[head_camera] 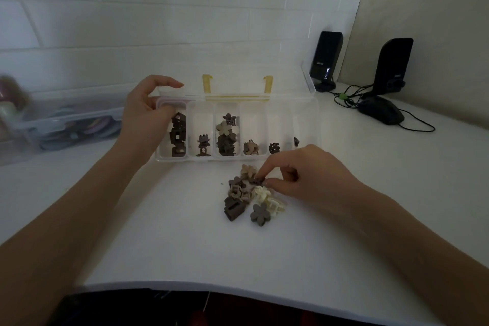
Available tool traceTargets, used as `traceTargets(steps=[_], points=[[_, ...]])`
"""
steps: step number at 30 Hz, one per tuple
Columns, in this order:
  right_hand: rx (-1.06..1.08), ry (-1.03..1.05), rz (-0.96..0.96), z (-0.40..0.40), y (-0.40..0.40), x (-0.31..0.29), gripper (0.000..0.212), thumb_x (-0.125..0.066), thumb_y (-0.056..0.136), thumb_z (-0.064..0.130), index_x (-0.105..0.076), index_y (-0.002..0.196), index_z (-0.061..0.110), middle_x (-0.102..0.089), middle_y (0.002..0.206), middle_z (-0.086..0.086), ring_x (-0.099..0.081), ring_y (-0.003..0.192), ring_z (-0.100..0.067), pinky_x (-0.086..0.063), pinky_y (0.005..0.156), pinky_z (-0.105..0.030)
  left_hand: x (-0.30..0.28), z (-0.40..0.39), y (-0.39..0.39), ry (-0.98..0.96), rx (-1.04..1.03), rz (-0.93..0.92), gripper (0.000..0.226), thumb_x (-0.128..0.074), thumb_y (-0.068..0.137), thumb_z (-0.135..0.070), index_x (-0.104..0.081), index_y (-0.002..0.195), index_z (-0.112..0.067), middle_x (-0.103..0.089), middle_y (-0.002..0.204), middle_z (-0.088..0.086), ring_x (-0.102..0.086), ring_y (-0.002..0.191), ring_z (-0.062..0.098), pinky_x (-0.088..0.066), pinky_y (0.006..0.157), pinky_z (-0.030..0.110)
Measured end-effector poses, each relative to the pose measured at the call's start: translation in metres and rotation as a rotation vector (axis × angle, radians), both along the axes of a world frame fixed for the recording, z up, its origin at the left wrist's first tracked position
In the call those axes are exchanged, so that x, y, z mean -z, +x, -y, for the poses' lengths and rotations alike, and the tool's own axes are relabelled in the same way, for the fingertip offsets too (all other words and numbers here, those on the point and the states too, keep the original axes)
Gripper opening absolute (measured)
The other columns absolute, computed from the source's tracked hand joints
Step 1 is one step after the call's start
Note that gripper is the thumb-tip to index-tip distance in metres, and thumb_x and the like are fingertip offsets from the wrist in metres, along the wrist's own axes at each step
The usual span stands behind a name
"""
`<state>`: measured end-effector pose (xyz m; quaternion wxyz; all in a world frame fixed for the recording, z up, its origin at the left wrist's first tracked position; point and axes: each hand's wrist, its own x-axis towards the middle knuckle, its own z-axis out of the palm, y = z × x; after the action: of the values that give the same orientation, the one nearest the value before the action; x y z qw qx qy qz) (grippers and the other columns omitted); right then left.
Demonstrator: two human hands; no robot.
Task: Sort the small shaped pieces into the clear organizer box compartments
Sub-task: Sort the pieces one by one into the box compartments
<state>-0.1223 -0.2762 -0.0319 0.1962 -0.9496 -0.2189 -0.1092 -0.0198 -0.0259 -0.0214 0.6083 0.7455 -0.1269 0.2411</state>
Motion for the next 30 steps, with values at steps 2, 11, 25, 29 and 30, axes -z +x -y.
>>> traceTargets(steps=[2,11,25,29,30], points=[[0.020,0.028,0.083,0.000,0.000,0.000,0.005,-0.067,0.080,0.036,-0.067,0.084,0.040,-0.047,0.047,0.012,-0.047,0.052,-0.004,-0.029,0.048,-0.017,0.000,0.000,0.001,-0.003,-0.005,-0.005,0.049,-0.048,0.077,0.009,-0.063,0.088,-0.037,-0.063,0.071,0.010,-0.047,0.064,0.026,-0.039,0.060,0.037],[-0.002,0.149,0.285,0.001,-0.007,-0.008,0.005,-0.071,0.079,0.026,-0.069,0.081,0.030,-0.036,0.042,0.010,-0.040,0.046,-0.013,-0.028,0.045,-0.013,0.001,0.001,0.000,0.003,0.012,0.014,0.051,-0.045,0.075,0.010,-0.062,0.088,-0.036,-0.059,0.065,0.011,-0.042,0.060,0.025,-0.033,0.053,0.034],[0.352,-0.120,0.494,-0.023,0.006,0.001,0.014,-0.055,0.090,0.024,-0.065,0.081,0.024,-0.056,0.046,0.003,-0.044,0.035,-0.018,-0.024,0.041,-0.014,0.003,0.009,-0.004,-0.036,0.024,0.021,0.049,-0.045,0.074,0.010,-0.061,0.086,-0.035,-0.059,0.052,-0.008,-0.041,0.055,0.025,-0.034,0.051,0.031],[0.361,-0.230,0.358,-0.021,0.003,-0.005,0.030,-0.035,0.097,0.032,-0.065,0.098,0.026,-0.067,0.072,0.001,-0.060,0.060,-0.021,-0.037,0.050,-0.024,0.002,0.012,-0.006,-0.033,0.019,0.056,0.049,-0.046,0.074,0.011,-0.060,0.085,-0.035,-0.052,0.061,0.013,-0.038,0.056,0.026,-0.031,0.051,0.035],[0.353,-0.225,0.353,-0.021,0.003,-0.006,0.031,-0.035,0.097,0.033,-0.065,0.099,0.026,-0.068,0.074,0.001,-0.062,0.062,-0.021,-0.039,0.052,-0.025,0.002,0.012,-0.006,-0.033,0.019,0.058,0.049,-0.046,0.074,0.011,-0.060,0.084,-0.035,-0.050,0.065,0.016,-0.038,0.057,0.026,-0.031,0.052,0.036]])
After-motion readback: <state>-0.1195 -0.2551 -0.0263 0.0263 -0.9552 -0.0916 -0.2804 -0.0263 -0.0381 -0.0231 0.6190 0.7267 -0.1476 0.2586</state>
